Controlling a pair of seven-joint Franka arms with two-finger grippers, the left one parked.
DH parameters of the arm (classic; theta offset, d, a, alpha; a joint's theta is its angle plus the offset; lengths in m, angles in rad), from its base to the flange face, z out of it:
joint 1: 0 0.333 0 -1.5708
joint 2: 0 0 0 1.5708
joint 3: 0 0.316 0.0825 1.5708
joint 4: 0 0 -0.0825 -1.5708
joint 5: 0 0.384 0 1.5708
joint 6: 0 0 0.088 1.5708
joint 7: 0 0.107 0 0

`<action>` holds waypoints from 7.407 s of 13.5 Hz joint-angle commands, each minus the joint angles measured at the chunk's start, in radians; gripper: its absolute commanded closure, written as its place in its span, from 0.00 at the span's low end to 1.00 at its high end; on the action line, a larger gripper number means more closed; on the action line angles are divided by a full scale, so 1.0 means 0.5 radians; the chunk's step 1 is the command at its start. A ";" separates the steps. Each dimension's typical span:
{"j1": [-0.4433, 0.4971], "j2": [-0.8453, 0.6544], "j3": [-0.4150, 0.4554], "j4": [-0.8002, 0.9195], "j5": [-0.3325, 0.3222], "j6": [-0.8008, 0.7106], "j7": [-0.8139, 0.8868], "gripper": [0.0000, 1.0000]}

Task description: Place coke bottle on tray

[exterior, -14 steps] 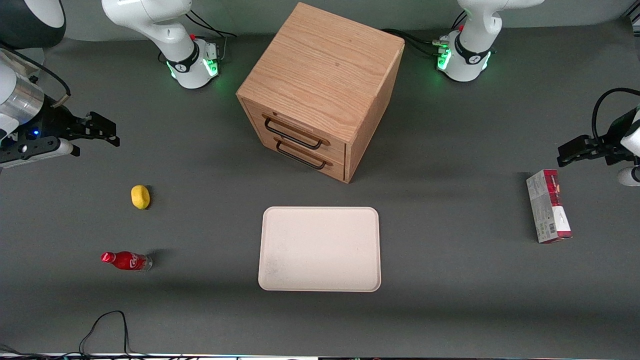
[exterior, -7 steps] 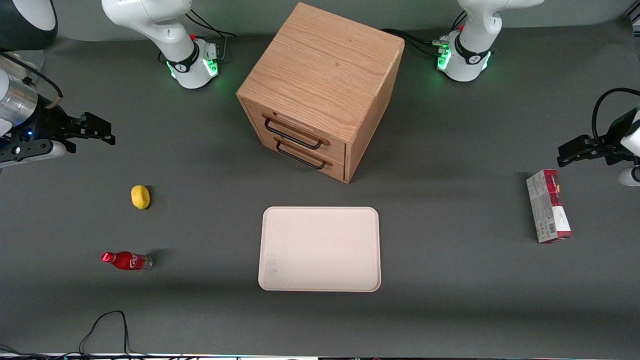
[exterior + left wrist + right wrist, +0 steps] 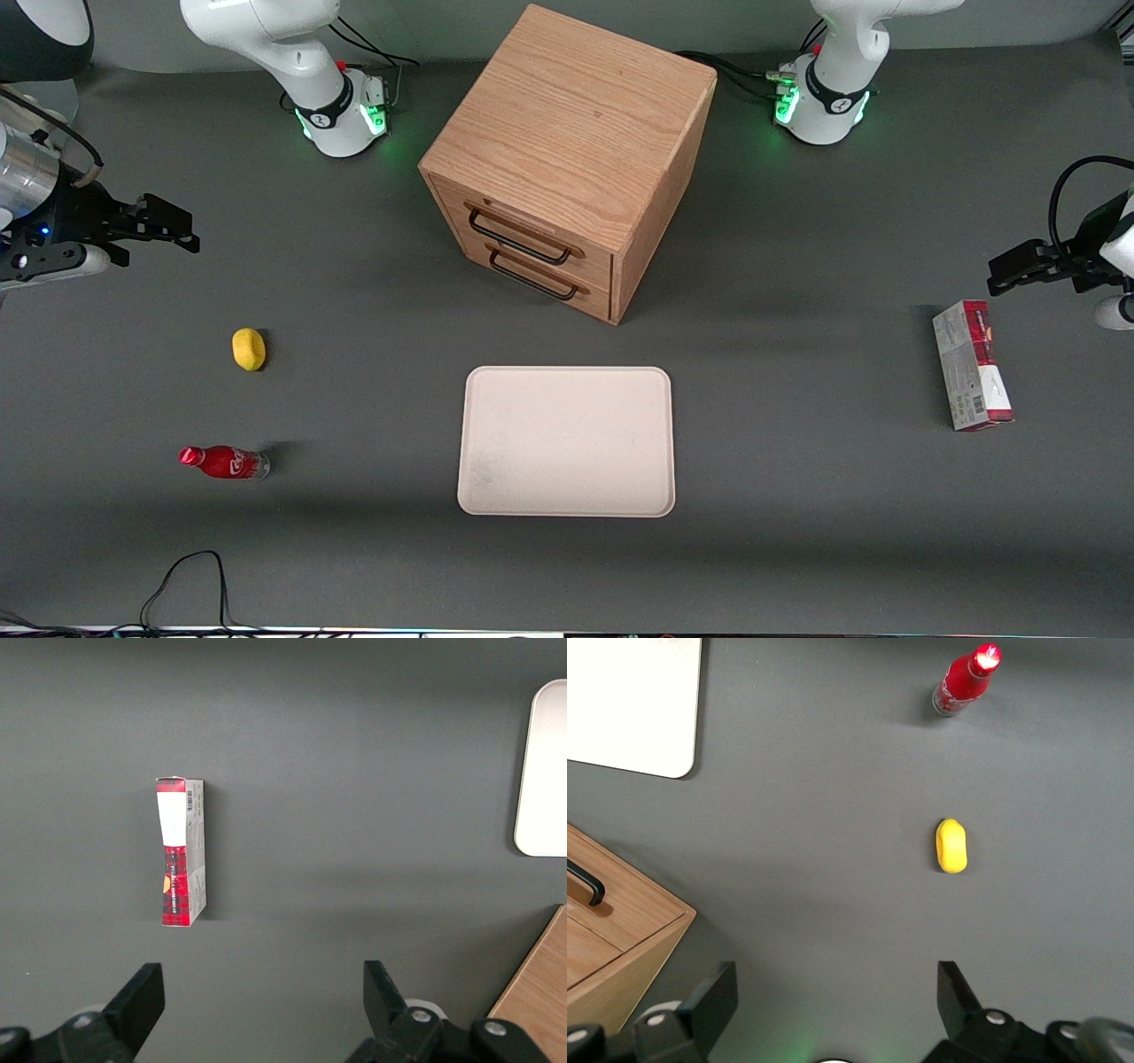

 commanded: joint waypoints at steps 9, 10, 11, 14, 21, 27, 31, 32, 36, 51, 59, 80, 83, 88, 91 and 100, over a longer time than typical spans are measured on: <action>0.025 0.205 -0.026 0.319 -0.028 -0.166 0.045 0.00; 0.018 0.208 -0.032 0.322 -0.025 -0.167 0.045 0.00; 0.009 0.208 -0.038 0.328 -0.022 -0.170 0.039 0.00; -0.079 0.318 -0.081 0.438 -0.022 -0.167 -0.071 0.00; -0.371 0.935 -0.090 1.233 0.039 -0.351 -0.397 0.00; -0.350 1.177 -0.062 1.193 0.073 -0.048 -0.378 0.00; -0.341 1.355 -0.062 1.058 0.171 0.370 -0.388 0.00; -0.338 1.410 -0.062 1.061 0.187 0.416 -0.391 0.00; -0.334 1.576 0.002 1.055 0.190 0.616 -0.375 0.00; -0.350 1.619 -0.004 1.003 0.159 0.646 -0.452 0.00; -0.353 1.619 -0.013 1.003 0.162 0.640 -0.449 1.00; -0.084 0.785 0.005 1.101 -0.001 -0.501 -0.003 1.00; 0.208 0.941 0.005 1.260 0.006 -0.513 0.427 1.00; 0.353 1.333 0.345 1.684 0.049 -0.391 1.191 1.00; 0.380 1.450 0.465 1.706 0.039 -0.201 1.373 1.00; 0.497 1.917 0.438 1.767 -0.083 0.493 1.579 1.00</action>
